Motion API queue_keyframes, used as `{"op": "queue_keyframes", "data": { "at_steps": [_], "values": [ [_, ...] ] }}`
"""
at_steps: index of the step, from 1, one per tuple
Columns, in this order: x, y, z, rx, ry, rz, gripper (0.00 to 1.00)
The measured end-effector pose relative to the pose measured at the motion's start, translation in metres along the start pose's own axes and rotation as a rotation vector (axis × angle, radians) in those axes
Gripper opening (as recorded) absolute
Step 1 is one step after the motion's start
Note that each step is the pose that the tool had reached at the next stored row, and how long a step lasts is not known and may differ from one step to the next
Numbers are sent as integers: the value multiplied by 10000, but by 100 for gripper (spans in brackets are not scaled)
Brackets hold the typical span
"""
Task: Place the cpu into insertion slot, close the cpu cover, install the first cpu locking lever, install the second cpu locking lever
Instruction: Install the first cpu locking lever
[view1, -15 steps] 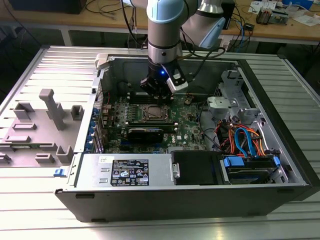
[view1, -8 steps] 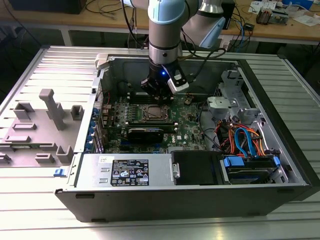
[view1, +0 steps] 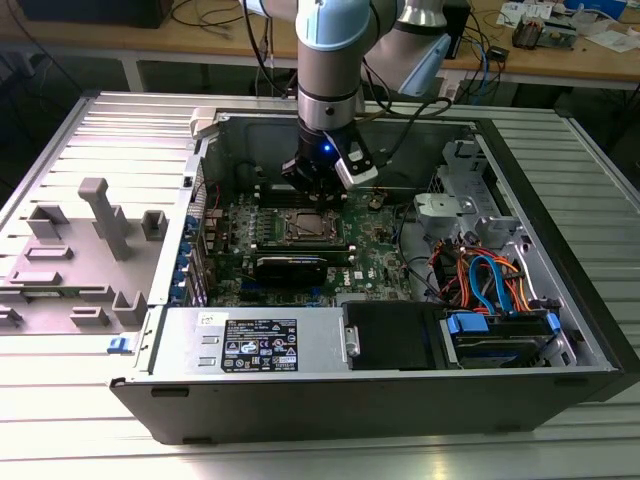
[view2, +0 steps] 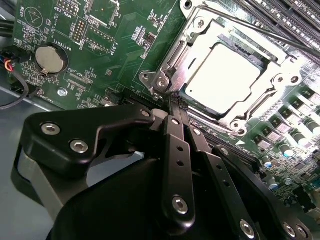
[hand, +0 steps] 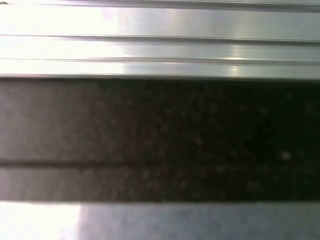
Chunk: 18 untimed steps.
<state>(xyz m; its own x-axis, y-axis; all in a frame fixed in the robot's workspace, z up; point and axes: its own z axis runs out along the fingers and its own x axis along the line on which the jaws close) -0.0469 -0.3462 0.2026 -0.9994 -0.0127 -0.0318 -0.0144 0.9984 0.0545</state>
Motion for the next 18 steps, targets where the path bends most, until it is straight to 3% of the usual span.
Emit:
{"op": "queue_keyframes", "data": {
  "at_steps": [13, 18],
  "values": [
    [-2, 16, -11, -75, -8, 2, 11],
    [-1, 6, -44, -58, -3, 3, 11]
  ]
}}
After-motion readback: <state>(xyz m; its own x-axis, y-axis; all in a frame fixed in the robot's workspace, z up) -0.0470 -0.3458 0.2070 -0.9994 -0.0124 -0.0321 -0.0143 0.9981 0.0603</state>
